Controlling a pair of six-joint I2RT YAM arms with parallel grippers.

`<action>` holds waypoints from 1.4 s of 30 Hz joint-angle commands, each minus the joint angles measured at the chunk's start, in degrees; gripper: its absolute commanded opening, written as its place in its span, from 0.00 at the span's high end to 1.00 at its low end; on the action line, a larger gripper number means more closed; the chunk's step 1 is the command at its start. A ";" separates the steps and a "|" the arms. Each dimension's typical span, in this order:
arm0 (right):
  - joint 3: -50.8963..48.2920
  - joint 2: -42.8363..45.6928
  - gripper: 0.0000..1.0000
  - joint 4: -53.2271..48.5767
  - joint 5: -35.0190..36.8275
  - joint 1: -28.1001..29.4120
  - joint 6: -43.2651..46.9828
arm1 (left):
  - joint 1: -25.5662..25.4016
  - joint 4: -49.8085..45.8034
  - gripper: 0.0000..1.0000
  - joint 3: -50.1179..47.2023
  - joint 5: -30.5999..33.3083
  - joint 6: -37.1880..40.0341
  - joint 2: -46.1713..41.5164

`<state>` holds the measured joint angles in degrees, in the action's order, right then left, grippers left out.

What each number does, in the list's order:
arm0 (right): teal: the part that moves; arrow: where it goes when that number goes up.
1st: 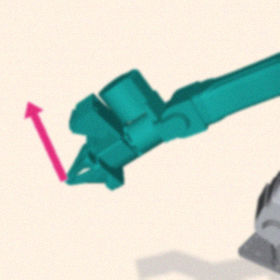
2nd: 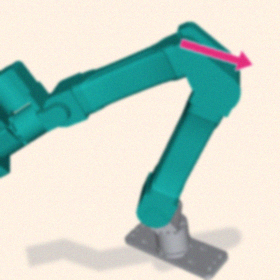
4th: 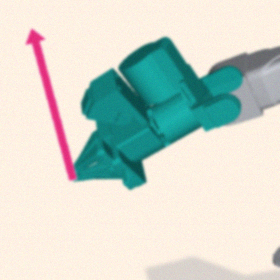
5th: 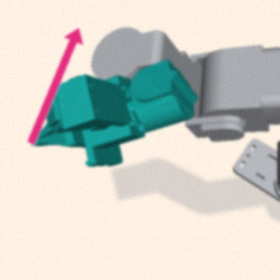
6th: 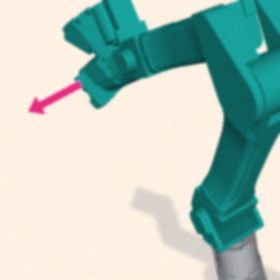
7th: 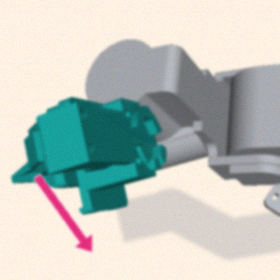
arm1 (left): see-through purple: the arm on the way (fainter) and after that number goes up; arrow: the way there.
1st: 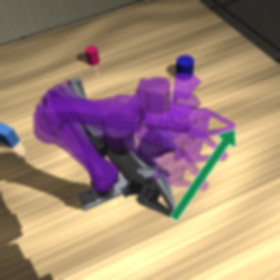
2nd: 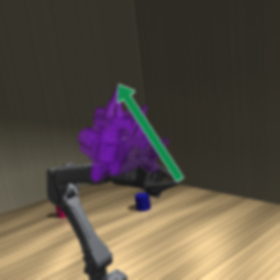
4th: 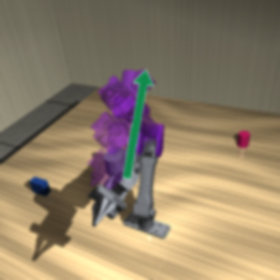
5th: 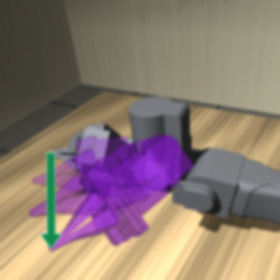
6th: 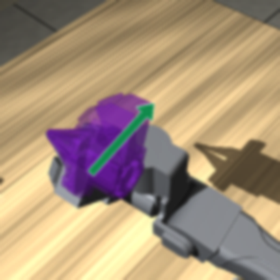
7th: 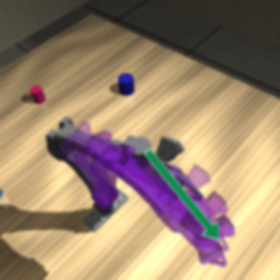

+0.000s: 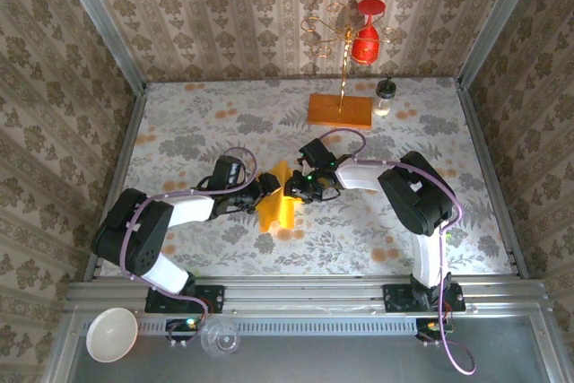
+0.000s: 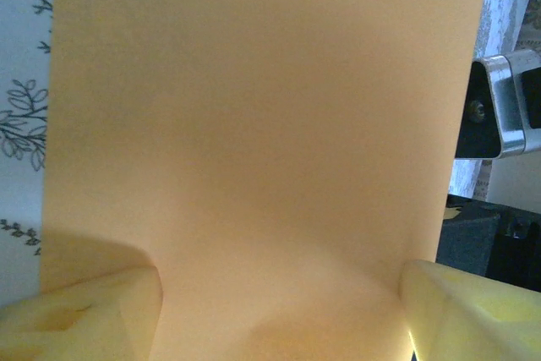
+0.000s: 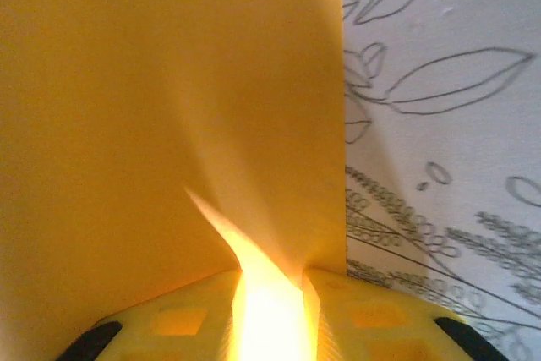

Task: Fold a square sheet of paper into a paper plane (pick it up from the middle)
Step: Fold the square sheet of paper in half at the center of the table.

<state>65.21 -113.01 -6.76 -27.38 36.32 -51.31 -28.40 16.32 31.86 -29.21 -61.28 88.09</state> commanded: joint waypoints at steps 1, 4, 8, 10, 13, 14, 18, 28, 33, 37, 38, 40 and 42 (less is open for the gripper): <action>-0.49 -2.53 0.72 -0.65 0.19 1.04 -2.24 | 0.42 -4.08 0.22 -0.25 0.65 2.20 -0.96; -0.95 -2.41 0.72 0.40 0.37 1.29 -3.03 | 0.38 -5.72 0.19 0.38 0.82 3.29 -1.73; -1.91 -2.13 0.72 1.10 0.90 1.30 -3.86 | 0.58 -9.00 0.15 1.31 1.83 5.58 -3.16; -2.49 -1.69 0.72 1.30 1.40 1.30 -3.94 | 0.79 -11.32 0.13 1.84 2.90 7.09 -4.54; -2.98 -1.28 0.72 1.01 2.24 1.30 -3.91 | 1.08 -12.06 0.12 1.94 3.08 8.06 -5.73; -3.05 -1.27 0.72 0.97 2.36 1.30 -3.97 | 1.00 -11.80 0.11 1.89 2.94 8.10 -5.79; -2.89 -1.76 0.73 1.51 1.74 1.26 -4.14 | 1.07 -11.31 0.11 1.93 2.20 8.27 -4.28; -3.54 -2.83 0.73 4.50 -1.04 1.57 -5.39 | 0.32 -19.40 0.17 7.02 2.52 10.90 0.90; -4.45 -2.09 0.73 6.74 -2.10 1.46 -6.32 | 0.01 -21.13 0.26 7.60 3.20 11.40 2.08; -5.62 0.65 0.72 7.73 -1.80 0.66 -6.09 | 0.10 -21.07 0.42 8.08 3.07 11.91 1.54; -6.15 1.69 0.72 8.12 -1.52 0.24 -6.05 | 0.10 -21.00 0.44 8.21 3.03 12.20 1.29; -7.84 4.52 0.70 9.52 -0.96 -0.94 -5.88 | 0.23 -20.42 0.51 8.31 2.58 12.90 0.45; -9.52 7.38 0.68 10.56 -0.63 -2.21 -5.60 | 0.59 -19.17 0.56 8.27 1.43 13.53 -0.56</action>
<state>57.69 -109.69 3.33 -28.80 35.66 -57.06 -28.08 -2.42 38.87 -26.81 -49.43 89.14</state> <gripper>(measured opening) 0.319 0.457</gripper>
